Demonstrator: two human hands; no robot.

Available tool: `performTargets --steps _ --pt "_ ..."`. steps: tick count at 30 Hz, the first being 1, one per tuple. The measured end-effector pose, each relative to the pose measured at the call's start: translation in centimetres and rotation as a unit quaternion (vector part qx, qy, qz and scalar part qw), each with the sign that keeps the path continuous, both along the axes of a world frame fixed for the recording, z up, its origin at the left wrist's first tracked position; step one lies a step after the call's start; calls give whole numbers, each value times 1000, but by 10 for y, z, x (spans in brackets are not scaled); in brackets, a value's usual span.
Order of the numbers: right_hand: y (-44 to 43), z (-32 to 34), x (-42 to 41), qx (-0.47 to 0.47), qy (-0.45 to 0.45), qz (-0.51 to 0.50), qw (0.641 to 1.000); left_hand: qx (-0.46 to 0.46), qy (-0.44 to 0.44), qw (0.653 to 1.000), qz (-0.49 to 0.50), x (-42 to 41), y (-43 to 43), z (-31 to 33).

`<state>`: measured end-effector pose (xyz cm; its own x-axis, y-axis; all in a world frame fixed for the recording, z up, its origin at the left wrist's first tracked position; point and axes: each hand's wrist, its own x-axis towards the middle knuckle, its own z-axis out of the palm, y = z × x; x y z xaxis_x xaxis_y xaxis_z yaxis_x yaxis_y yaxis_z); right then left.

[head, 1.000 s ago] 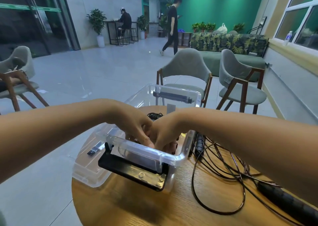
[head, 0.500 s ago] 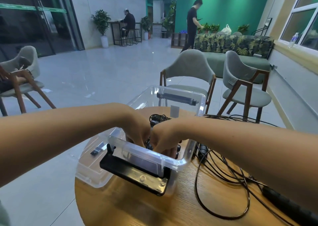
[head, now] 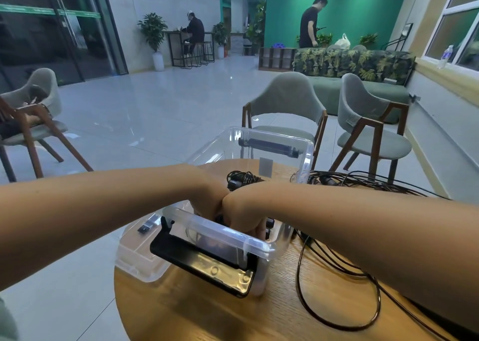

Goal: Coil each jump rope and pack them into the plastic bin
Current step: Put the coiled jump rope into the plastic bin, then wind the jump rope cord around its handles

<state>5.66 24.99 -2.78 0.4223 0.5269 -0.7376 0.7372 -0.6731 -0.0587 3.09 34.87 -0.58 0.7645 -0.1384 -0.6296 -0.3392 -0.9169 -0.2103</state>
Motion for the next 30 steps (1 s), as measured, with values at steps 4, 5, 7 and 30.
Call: performTargets --steps 4,5,7,30 --pt "3 -3 -1 -13 -32 27 999 28 -6 1000 -5 -6 1 -2" --pt "2 -1 -1 -8 -40 34 999 26 -6 1000 -2 -7 2 0" --pt "-2 4 0 19 -62 41 997 16 -4 1000 2 -8 4 3" --pt "-191 130 -45 386 -175 -76 902 -304 -260 916 -21 -58 -99 98"
